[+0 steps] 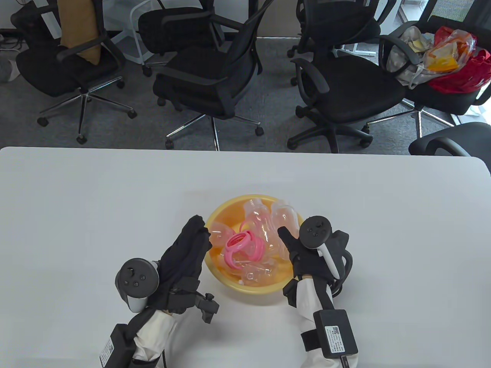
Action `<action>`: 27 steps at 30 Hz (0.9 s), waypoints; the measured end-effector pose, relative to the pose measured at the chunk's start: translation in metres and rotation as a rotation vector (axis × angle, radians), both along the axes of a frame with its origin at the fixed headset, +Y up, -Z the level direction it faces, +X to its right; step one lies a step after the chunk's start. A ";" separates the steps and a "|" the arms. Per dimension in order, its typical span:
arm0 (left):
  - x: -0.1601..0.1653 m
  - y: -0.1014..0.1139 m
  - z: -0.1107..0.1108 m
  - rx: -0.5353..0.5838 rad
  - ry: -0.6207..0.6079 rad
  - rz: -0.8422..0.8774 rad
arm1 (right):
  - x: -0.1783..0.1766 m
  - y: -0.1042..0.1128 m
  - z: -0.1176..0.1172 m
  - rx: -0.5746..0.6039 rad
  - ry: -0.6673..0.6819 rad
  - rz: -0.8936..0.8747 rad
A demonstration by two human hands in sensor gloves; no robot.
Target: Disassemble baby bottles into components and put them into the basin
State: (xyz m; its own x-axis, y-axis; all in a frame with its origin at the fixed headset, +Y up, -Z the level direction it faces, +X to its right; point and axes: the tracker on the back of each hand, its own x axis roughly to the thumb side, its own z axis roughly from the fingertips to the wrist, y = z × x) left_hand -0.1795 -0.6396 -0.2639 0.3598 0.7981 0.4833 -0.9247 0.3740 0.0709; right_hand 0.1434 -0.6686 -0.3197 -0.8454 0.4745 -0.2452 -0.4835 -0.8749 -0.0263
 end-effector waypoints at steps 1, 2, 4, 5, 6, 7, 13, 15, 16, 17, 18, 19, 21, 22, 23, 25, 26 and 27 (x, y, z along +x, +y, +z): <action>0.000 0.000 0.000 0.011 0.005 -0.025 | 0.004 0.006 0.004 0.044 -0.006 0.021; 0.000 0.000 -0.001 0.027 0.000 -0.051 | 0.009 0.012 0.009 0.094 -0.005 0.051; -0.002 -0.001 0.000 0.039 -0.003 -0.098 | 0.015 0.021 0.018 0.179 -0.004 0.113; -0.003 -0.002 0.000 0.049 0.014 -0.137 | 0.018 0.026 0.023 0.241 -0.005 0.154; -0.005 -0.001 0.001 0.062 0.029 -0.171 | 0.020 0.028 0.026 0.273 -0.003 0.176; -0.007 -0.001 0.002 0.087 0.065 -0.232 | 0.025 0.032 0.033 0.354 0.002 0.237; -0.020 -0.004 0.008 0.138 0.177 -0.458 | 0.034 0.036 0.061 0.546 0.067 0.463; -0.024 -0.008 0.008 0.122 0.193 -0.501 | 0.035 0.033 0.067 0.587 0.085 0.536; -0.026 -0.011 0.009 0.113 0.206 -0.536 | 0.035 0.031 0.070 0.606 0.093 0.585; -0.028 -0.014 0.009 0.102 0.215 -0.567 | 0.034 0.028 0.072 0.614 0.100 0.644; -0.029 -0.016 0.009 0.093 0.218 -0.583 | 0.034 0.027 0.073 0.610 0.099 0.688; -0.031 -0.019 0.008 0.081 0.220 -0.606 | 0.033 0.024 0.075 0.597 0.096 0.749; -0.034 -0.025 0.008 0.062 0.233 -0.648 | 0.033 0.018 0.076 0.598 0.094 0.809; -0.035 -0.027 0.008 0.056 0.238 -0.665 | 0.033 0.017 0.076 0.601 0.098 0.813; -0.036 -0.030 0.008 0.045 0.242 -0.689 | 0.033 0.014 0.077 0.604 0.100 0.807; -0.039 -0.037 0.007 0.026 0.253 -0.730 | 0.034 0.010 0.078 0.602 0.101 0.783; -0.040 -0.041 0.007 0.015 0.261 -0.755 | 0.036 0.007 0.078 0.598 0.099 0.767; -0.041 -0.043 0.007 0.005 0.269 -0.776 | 0.037 0.004 0.078 0.601 0.095 0.758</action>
State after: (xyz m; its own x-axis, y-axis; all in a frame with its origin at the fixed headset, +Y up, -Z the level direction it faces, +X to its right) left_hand -0.2202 -0.6830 -0.2569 0.9129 0.2722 0.3042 -0.3537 0.8995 0.2566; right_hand 0.1805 -0.6641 -0.2415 -0.9820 -0.1806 -0.0548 0.1800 -0.8086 -0.5602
